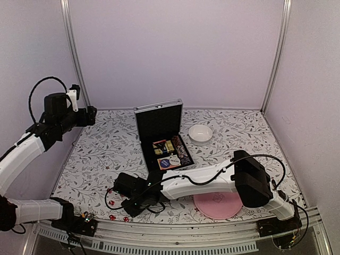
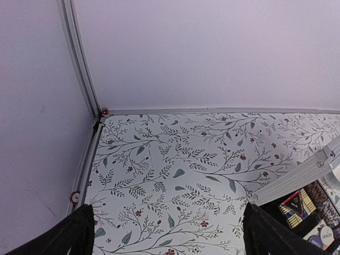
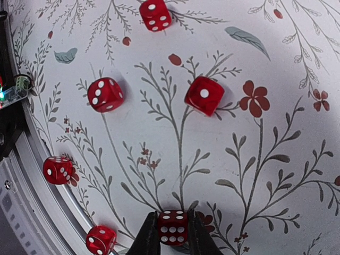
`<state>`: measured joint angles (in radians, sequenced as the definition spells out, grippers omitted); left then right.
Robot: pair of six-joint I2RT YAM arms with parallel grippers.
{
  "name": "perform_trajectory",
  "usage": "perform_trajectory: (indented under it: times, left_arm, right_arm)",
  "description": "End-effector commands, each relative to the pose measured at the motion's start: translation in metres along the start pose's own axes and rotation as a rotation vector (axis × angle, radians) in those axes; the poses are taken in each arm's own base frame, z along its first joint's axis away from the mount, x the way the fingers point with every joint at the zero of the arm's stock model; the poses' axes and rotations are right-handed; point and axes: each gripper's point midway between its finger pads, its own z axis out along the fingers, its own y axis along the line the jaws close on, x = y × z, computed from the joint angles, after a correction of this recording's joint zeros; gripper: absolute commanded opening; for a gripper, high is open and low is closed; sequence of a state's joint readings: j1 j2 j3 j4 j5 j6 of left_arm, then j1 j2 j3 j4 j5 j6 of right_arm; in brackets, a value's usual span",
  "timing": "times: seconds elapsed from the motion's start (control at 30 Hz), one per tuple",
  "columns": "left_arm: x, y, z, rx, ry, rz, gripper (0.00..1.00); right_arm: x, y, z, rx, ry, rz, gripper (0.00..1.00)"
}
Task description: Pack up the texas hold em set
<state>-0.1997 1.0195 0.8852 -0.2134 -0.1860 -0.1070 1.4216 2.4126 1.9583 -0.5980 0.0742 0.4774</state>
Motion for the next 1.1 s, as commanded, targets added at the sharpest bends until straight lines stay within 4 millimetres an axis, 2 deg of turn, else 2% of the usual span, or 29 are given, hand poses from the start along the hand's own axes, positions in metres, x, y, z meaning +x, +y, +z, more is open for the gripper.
perform_trajectory:
  times: [0.0, 0.13, 0.23, 0.33, 0.43, 0.5, 0.63, 0.77, 0.83, 0.93, 1.07]
  left_arm:
    - [0.006, 0.0, 0.004, 0.006, 0.013, -0.012, 0.97]
    - [0.013, -0.007, 0.004, -0.007, 0.04, 0.009, 0.94]
    - [0.017, -0.025, -0.001, -0.009, 0.06, 0.038, 0.94]
    - [0.027, -0.051, -0.007, 0.068, 0.09, -0.017, 0.94]
    - [0.05, -0.071, -0.011, 0.152, 0.15, -0.131, 0.92]
    - [0.068, -0.085, -0.014, 0.199, 0.194, -0.202, 0.91]
    - [0.1, -0.125, -0.029, 0.333, 0.27, -0.328, 0.91]
    - [0.129, -0.158, -0.047, 0.405, 0.339, -0.426, 0.91]
    - [0.142, -0.177, -0.055, 0.462, 0.375, -0.47, 0.92]
    - [0.164, -0.201, -0.058, 0.527, 0.448, -0.503, 0.92]
    - [0.194, -0.215, -0.054, 0.515, 0.548, -0.496, 0.92]
  right_arm:
    - [0.01, -0.004, 0.011, 0.044, 0.02, -0.013, 0.11]
    - [-0.018, 0.0, -0.013, 0.041, -0.074, -0.005, 0.05]
    - [-0.049, -0.001, -0.049, 0.019, -0.179, 0.017, 0.04]
    - [-0.068, -0.015, -0.082, 0.004, -0.271, 0.053, 0.04]
    - [-0.078, -0.04, -0.125, 0.008, -0.349, 0.097, 0.04]
    - [-0.074, -0.063, -0.144, 0.026, -0.377, 0.131, 0.04]
    - [-0.049, -0.122, -0.169, 0.072, -0.391, 0.215, 0.04]
    - [-0.019, -0.188, -0.183, 0.121, -0.398, 0.328, 0.04]
    - [-0.007, -0.21, -0.19, 0.114, -0.412, 0.383, 0.04]
    - [0.001, -0.226, -0.202, 0.044, -0.466, 0.443, 0.04]
    - [0.004, -0.227, -0.214, -0.013, -0.521, 0.485, 0.04]
